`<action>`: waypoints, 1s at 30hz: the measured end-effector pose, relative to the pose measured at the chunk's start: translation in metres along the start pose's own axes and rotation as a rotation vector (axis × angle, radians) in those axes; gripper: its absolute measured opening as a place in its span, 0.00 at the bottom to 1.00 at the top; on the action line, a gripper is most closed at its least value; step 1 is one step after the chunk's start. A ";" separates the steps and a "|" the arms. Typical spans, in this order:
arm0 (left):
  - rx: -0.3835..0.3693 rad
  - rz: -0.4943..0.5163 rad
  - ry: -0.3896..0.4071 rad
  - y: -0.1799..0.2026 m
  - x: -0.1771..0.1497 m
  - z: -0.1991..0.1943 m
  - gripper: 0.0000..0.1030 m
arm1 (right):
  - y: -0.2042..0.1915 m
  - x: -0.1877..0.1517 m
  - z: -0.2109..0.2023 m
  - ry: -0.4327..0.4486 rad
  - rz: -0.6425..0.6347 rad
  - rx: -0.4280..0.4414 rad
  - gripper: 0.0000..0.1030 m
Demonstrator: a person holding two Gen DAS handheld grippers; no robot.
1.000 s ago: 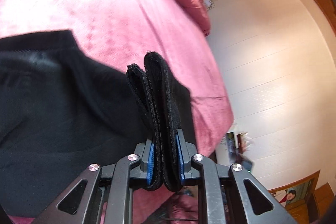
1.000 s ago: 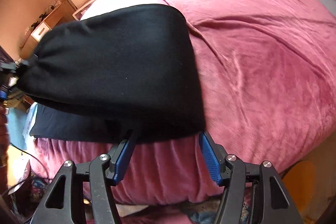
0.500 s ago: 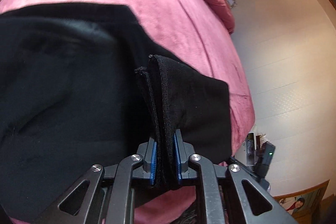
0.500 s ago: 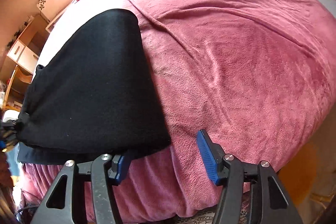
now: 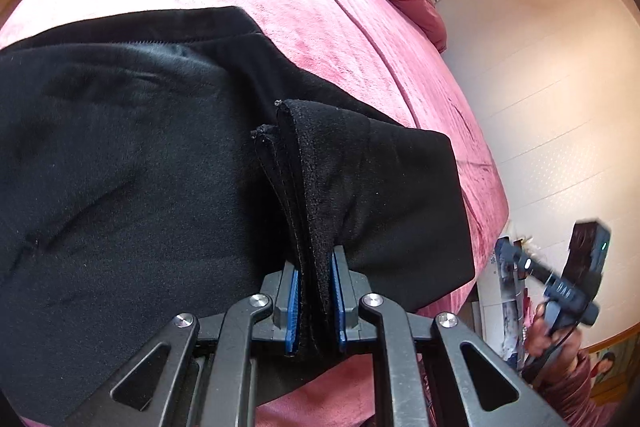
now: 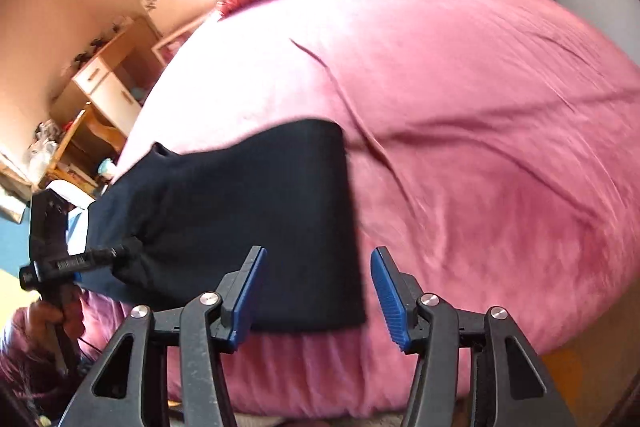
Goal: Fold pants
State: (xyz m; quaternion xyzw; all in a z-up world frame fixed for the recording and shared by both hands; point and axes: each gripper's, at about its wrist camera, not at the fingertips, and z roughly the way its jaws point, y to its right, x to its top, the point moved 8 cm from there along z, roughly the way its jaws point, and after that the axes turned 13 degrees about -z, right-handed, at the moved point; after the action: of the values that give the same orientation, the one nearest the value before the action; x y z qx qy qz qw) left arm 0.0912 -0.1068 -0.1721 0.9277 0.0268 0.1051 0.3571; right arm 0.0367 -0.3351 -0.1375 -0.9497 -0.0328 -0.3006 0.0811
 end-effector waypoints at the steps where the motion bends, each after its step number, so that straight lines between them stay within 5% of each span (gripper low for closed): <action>1: 0.003 0.005 0.005 0.004 -0.002 -0.003 0.14 | -0.008 0.013 0.009 0.010 -0.018 0.006 0.50; 6: 0.021 0.032 0.035 0.010 0.003 0.004 0.14 | -0.018 0.058 0.062 0.005 -0.031 -0.031 0.50; 11: 0.058 0.066 0.062 0.008 -0.003 0.000 0.14 | -0.010 0.066 0.108 -0.081 0.003 -0.078 0.51; 19: 0.123 0.054 0.080 0.007 -0.011 0.021 0.18 | -0.013 0.063 0.103 -0.056 -0.053 -0.116 0.51; 24: 0.116 -0.002 0.094 0.000 -0.011 0.009 0.28 | -0.032 0.067 0.077 0.003 -0.058 -0.065 0.51; 30: 0.139 -0.015 0.119 -0.009 -0.006 0.001 0.30 | -0.105 0.055 0.063 0.017 -0.189 0.089 0.51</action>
State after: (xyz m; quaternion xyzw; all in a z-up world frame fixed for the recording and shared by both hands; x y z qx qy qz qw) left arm 0.0859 -0.1017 -0.1801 0.9421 0.0621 0.1552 0.2906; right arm 0.1056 -0.2204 -0.1430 -0.9352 -0.1349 -0.3134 0.0948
